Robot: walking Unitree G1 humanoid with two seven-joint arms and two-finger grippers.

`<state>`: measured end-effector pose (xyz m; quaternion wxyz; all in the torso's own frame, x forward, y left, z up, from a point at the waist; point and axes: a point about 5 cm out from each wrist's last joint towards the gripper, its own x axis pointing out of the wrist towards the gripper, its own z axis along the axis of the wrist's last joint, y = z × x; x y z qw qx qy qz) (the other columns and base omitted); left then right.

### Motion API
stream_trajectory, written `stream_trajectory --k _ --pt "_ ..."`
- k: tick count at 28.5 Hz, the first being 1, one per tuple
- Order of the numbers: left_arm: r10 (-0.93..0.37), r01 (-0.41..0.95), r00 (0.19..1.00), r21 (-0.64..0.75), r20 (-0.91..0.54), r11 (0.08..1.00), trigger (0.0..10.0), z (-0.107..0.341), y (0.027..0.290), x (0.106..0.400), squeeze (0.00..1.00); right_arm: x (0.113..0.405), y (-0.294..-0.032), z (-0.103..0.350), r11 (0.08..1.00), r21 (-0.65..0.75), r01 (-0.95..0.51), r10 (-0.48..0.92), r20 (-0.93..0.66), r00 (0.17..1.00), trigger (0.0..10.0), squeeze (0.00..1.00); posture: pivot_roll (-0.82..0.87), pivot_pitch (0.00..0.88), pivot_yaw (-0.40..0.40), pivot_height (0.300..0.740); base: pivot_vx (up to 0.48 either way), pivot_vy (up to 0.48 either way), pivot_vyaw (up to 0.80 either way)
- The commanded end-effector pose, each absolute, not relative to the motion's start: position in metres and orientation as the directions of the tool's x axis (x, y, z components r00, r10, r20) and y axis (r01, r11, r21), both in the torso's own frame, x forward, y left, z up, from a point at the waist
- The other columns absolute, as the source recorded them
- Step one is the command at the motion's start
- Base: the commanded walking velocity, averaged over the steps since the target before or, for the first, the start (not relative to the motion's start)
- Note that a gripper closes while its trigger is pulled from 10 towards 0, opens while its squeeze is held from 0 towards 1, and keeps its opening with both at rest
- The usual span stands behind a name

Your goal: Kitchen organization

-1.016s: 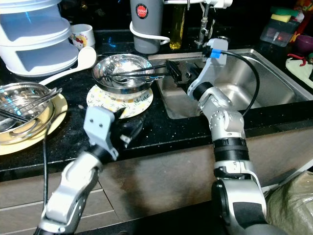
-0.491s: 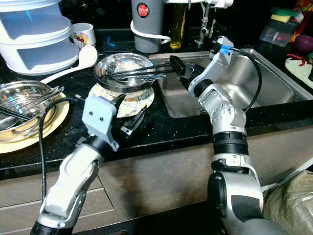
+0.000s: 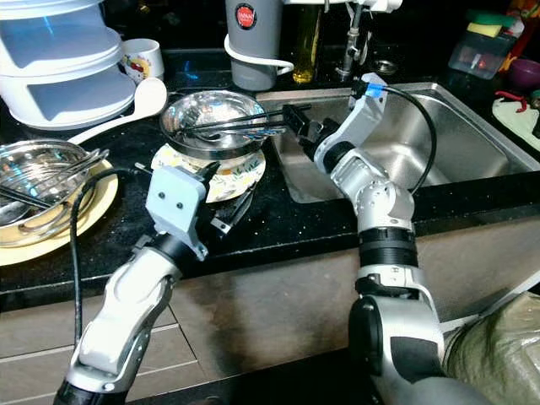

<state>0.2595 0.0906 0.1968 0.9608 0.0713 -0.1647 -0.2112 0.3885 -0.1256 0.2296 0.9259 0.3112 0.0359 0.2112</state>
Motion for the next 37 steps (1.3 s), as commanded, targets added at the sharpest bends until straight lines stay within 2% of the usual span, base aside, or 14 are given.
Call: stream_trajectory --k 1,17,35,36,37 --pt "-0.439 0.392 0.855 0.212 0.275 0.895 10.0 0.196 0.088 0.26 0.0 0.39 -0.123 0.232 0.708 0.601 -0.37 0.416 0.068 0.907 10.0 0.0 0.06 0.018 -0.072 0.732 0.0 0.0 0.0" --pt "-0.451 0.395 0.848 0.234 0.28 0.888 10.0 0.199 0.085 0.26 0.0 0.39 -0.102 0.23 0.666 0.653 -0.362 0.409 0.087 0.909 10.0 0.0 0.07 0.027 -0.079 0.732 0.0 0.0 0.0" --pt "-0.456 0.391 0.844 0.257 0.283 0.884 10.0 0.202 0.084 0.259 0.0 0.4 -0.108 0.233 0.646 0.694 -0.318 0.331 0.121 0.936 10.0 0.0 0.08 0.033 -0.089 0.732 0.0 0.0 0.0" --pt "-0.456 0.391 0.844 0.257 0.283 0.884 10.0 0.202 0.084 0.259 0.0 0.401 -0.108 0.234 0.644 0.695 -0.32 0.33 0.125 0.936 7.4 0.0 0.08 0.033 -0.089 0.732 0.0 0.0 0.0" --pt "-0.456 0.391 0.844 0.257 0.283 0.884 10.0 0.202 0.084 0.259 0.0 0.401 -0.108 0.235 0.642 0.695 -0.322 0.33 0.128 0.935 4.3 0.0 0.08 0.033 -0.09 0.732 0.0 0.0 0.0"
